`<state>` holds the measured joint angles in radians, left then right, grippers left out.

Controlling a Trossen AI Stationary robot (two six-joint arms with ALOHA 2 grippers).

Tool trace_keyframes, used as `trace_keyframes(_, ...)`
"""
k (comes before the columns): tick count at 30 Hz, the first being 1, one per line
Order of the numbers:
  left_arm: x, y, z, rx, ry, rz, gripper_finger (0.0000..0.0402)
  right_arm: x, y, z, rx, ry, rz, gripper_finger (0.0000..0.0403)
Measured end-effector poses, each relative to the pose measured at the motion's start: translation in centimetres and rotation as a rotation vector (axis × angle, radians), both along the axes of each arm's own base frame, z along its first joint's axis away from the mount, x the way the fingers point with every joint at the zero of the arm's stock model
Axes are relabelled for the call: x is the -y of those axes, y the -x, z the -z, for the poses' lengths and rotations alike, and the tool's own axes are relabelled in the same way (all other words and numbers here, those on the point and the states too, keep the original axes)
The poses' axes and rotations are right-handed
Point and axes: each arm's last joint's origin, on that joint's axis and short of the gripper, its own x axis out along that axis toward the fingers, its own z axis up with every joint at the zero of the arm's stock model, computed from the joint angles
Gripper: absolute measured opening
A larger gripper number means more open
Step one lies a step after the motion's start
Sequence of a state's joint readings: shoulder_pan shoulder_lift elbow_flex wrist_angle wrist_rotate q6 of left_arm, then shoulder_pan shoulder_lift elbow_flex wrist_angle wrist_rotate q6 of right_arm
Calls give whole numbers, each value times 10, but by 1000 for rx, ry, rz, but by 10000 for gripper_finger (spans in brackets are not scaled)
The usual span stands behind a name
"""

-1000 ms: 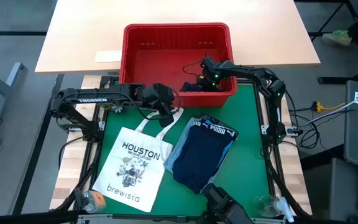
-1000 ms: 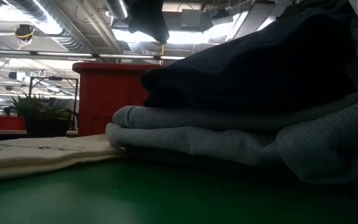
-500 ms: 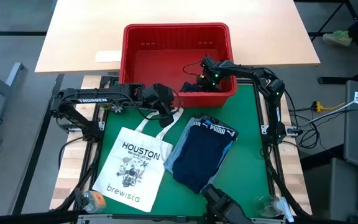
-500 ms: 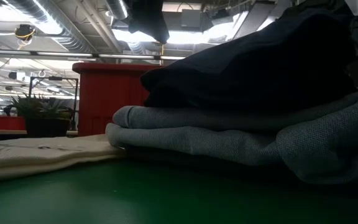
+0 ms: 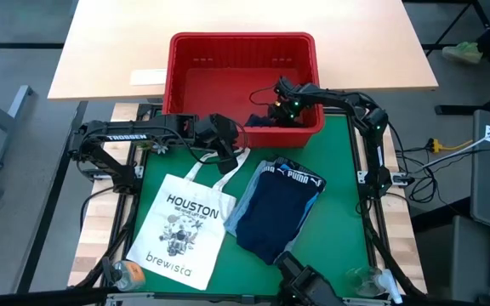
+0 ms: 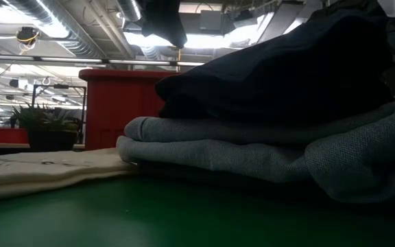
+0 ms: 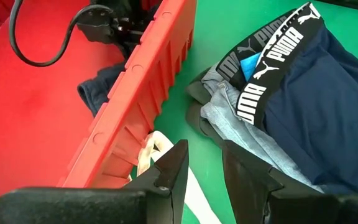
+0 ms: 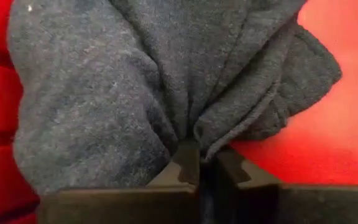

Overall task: Fold Laundry from Bin
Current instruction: Fold the gray short

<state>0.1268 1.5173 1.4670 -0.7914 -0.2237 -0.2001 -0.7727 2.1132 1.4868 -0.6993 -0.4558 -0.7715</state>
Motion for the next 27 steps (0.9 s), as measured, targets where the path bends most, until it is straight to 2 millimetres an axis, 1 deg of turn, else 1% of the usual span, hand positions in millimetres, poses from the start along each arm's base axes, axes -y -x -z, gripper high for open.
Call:
trace_keyframes(1, 0, 0, 0, 0, 0, 1, 94, 0, 0, 0, 5, -6, -1, 11)
trace_keyframes(6, 0, 0, 0, 0, 0, 0, 94, 0, 0, -2, 6, -13, -1, 37)
trace_keyframes(9, 0, 0, 0, 0, 0, 1, 94, 4, -1, -13, -9, -22, 7, 26)
trace_keyframes(12, 0, 0, 0, 0, 0, 0, 94, 15, -8, -37, 34, 18, 12, 8)
trace_keyframes(17, 0, 0, 0, 0, 0, 1, 94, 28, -17, -83, 119, 91, 16, 18)
trace_keyframes(22, 0, 0, 0, 1, -1, 0, 94, 35, -25, -131, 222, 188, 13, 6)
trace_keyframes(27, 0, 0, 0, 0, -2, -1, 94, 38, -27, -167, 307, 271, 10, 12)
